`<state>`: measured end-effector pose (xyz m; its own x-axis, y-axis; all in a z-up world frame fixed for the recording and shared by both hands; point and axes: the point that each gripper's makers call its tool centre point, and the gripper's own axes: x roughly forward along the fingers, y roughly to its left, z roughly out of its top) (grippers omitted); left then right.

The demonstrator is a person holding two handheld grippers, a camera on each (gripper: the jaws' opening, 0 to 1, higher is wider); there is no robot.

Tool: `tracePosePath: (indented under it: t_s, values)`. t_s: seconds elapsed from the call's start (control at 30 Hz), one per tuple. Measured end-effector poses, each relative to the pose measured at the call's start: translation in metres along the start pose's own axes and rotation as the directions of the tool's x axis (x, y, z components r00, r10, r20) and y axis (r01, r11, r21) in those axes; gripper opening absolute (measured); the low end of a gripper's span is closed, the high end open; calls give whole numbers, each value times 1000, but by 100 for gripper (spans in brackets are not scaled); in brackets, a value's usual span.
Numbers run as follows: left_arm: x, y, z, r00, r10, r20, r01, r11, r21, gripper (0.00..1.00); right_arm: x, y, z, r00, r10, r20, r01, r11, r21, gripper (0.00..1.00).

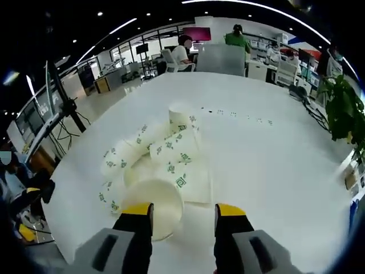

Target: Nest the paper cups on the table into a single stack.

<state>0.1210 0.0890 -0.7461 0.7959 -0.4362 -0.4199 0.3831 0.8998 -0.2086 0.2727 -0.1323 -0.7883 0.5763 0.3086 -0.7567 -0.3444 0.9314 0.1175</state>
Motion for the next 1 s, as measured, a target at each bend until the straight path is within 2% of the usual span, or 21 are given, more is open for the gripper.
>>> tracePosePath:
  t_s: [0.1,0.27,0.5,1.0]
  values:
    - [1,3,-2,1000,1,-4,-1,1000,-3,71,6,-1,-4,999,0,-37,-1,1000,-13,28]
    - [1,2,-1,1000,1,-6,-1,1000,0,71,5,2,-9,998,0,-58,-1,1000,-19,19]
    - [2,0,-2,1000,-3,-10,3,1000,8,72,8,-1,-11,997,-11,-71,9,999,-39,2]
    - [2,-4,-1,1000,-12,-11,12,1000,18,71,3,-2,-12,998,-7,-68,4,999,-36,0]
